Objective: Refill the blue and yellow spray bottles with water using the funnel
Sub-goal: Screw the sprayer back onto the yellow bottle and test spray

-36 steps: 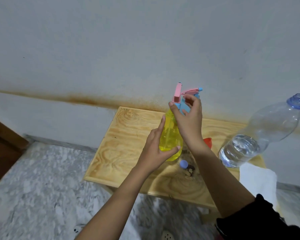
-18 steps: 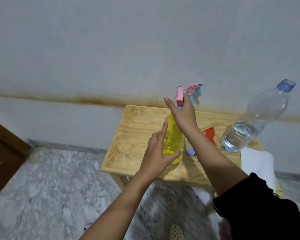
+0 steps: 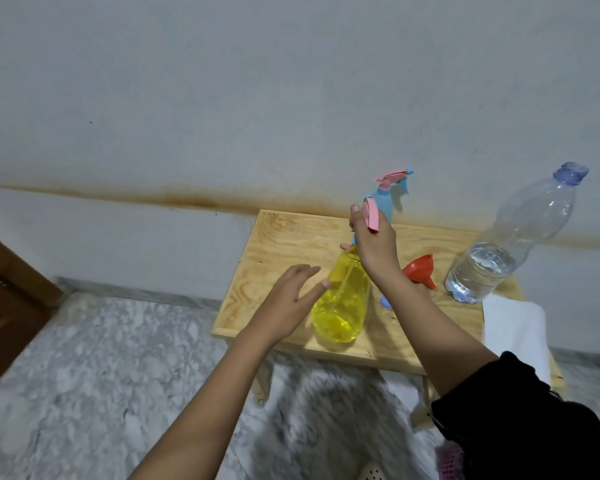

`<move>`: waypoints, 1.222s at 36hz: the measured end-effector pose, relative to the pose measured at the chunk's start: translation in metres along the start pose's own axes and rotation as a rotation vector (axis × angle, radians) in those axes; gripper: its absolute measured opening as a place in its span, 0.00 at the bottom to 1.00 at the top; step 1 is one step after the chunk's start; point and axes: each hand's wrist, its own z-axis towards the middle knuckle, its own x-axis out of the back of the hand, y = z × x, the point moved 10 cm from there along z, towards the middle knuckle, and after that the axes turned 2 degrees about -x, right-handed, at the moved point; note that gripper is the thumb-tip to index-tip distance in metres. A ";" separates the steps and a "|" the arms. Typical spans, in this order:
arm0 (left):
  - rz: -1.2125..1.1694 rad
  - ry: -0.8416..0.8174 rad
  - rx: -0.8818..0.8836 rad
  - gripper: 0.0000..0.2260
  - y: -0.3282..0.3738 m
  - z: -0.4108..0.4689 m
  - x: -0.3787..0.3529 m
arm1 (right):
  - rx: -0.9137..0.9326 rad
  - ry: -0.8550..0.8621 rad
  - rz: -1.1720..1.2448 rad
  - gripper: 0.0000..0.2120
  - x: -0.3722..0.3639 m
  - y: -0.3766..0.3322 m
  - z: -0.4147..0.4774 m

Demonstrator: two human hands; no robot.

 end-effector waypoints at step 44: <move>0.449 -0.371 0.580 0.13 -0.119 0.024 -0.045 | -0.447 -0.359 -0.153 0.08 -0.059 0.136 -0.047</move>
